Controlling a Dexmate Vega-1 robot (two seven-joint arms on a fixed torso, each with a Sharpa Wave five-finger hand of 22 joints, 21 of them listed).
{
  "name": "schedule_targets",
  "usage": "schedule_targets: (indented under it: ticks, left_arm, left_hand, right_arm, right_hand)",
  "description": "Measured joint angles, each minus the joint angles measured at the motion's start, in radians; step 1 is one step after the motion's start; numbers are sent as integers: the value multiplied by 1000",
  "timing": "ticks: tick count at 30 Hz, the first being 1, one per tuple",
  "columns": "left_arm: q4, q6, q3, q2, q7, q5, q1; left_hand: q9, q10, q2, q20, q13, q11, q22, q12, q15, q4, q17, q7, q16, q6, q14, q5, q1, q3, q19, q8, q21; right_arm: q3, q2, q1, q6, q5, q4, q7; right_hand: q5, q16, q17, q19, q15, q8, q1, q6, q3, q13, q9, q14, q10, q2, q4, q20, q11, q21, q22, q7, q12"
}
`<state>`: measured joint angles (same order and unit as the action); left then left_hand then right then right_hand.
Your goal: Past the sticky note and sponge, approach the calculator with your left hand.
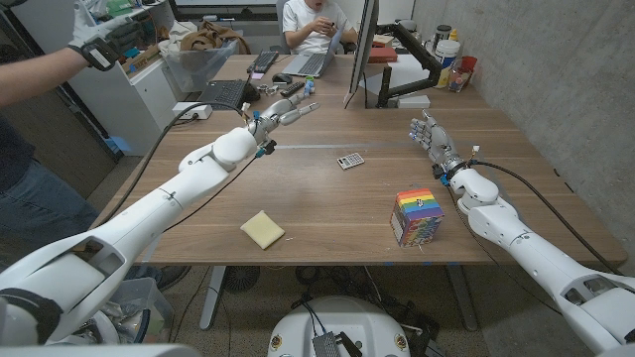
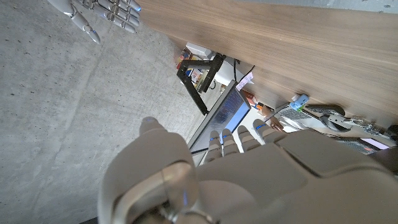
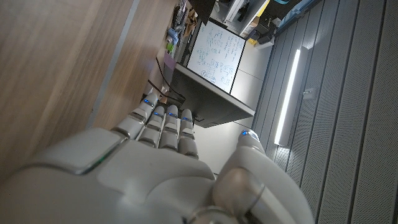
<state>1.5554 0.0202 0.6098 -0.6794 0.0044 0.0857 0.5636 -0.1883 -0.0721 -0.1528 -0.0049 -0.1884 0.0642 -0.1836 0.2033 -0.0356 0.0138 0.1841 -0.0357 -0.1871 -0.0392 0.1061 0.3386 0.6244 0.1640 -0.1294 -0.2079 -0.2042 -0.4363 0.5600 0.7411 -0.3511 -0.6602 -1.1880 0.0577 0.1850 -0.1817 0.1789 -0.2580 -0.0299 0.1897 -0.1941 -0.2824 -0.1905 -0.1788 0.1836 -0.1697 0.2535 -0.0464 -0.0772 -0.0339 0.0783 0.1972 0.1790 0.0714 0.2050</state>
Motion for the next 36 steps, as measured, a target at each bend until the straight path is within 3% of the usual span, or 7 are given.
schedule_targets:
  ticks: [36]
  left_arm:
    - [-3,29,66,25,-43,-76,-46]
  left_hand:
    - [0,0,0,0,0,0,0,0,5,-4,0,0,0,0,-5,-6,8,-4,0,0,0]
  right_arm:
    - [-5,8,5,-13,0,-13,0]
  right_hand:
    - [0,0,0,0,0,0,0,0,0,0,0,0,0,0,0,0,0,0,5,0,0]
